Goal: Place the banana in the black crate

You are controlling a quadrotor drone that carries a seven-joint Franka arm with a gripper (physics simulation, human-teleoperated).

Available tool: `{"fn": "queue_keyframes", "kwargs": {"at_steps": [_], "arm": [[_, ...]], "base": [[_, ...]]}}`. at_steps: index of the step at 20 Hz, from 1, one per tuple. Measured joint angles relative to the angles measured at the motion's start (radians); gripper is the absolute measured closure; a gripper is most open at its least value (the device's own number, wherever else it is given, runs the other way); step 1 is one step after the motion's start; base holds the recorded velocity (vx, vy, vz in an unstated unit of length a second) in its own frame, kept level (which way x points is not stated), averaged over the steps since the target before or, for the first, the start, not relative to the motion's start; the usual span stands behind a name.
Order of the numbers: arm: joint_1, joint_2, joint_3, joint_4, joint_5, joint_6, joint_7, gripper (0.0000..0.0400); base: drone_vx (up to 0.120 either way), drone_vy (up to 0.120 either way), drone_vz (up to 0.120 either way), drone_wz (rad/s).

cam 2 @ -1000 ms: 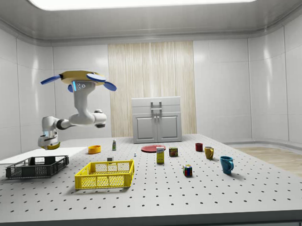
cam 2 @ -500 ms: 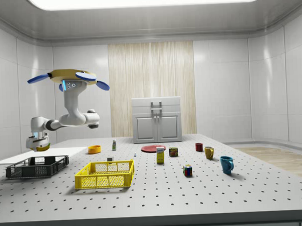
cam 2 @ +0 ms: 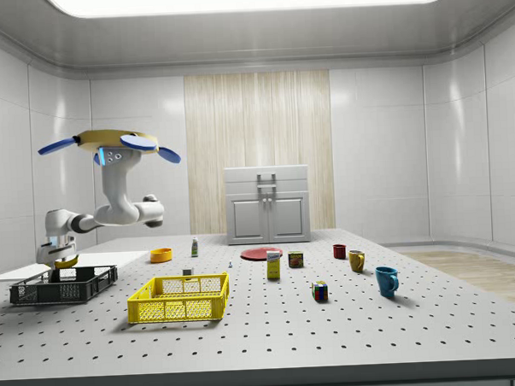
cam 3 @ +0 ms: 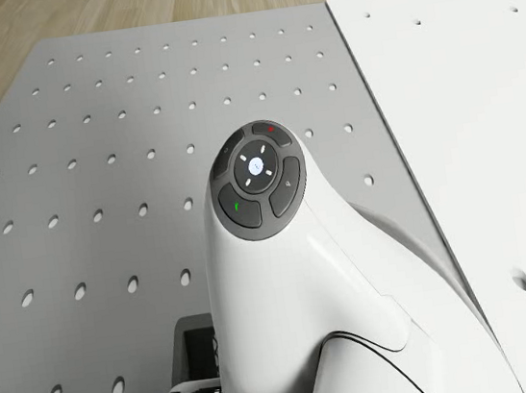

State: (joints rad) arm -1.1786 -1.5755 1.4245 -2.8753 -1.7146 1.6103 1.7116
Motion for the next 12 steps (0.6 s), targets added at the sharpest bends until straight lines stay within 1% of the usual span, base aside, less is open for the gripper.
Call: {"fn": "queue_keyframes", "kwargs": {"at_steps": [4, 5, 12], "arm": [[0.000, -0.001, 0.000, 0.000, 0.000, 0.001, 0.000, 0.0207], [0.000, -0.001, -0.003, 0.000, -0.002, 0.002, 0.000, 0.0207], [-0.010, -0.004, -0.078, 0.012, -0.073, 0.027, 0.002, 0.0207]], "base": [[0.000, 0.000, -0.120, 0.000], [0.000, 0.000, -0.040, 0.000], [0.000, 0.000, 0.000, 0.000]]}}
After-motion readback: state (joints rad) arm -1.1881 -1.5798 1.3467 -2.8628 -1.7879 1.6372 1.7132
